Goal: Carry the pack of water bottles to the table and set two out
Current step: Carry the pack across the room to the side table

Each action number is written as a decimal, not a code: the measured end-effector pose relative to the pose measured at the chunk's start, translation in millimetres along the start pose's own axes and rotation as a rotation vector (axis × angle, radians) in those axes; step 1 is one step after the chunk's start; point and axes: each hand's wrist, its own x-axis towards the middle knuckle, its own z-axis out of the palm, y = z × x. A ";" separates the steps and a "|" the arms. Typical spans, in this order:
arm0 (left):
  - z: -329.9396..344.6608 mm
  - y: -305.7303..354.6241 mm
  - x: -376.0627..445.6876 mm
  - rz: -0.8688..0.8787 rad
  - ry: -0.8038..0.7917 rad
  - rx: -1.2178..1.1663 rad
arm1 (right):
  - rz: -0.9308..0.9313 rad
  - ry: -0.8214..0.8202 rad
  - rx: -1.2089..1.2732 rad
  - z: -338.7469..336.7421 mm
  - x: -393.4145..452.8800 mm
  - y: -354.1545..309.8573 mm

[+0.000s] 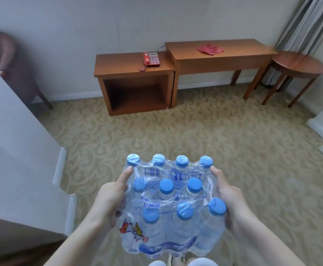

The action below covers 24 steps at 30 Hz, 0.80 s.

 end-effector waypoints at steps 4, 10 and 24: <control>35.1 46.3 33.2 -0.003 0.019 -0.058 | -0.029 -0.034 -0.055 7.0 57.3 -68.4; 66.4 109.6 88.6 -0.028 0.074 -0.131 | -0.058 -0.100 -0.111 43.2 123.4 -147.7; 84.1 296.6 289.5 -0.013 0.142 -0.047 | -0.027 -0.069 -0.105 181.1 281.5 -316.4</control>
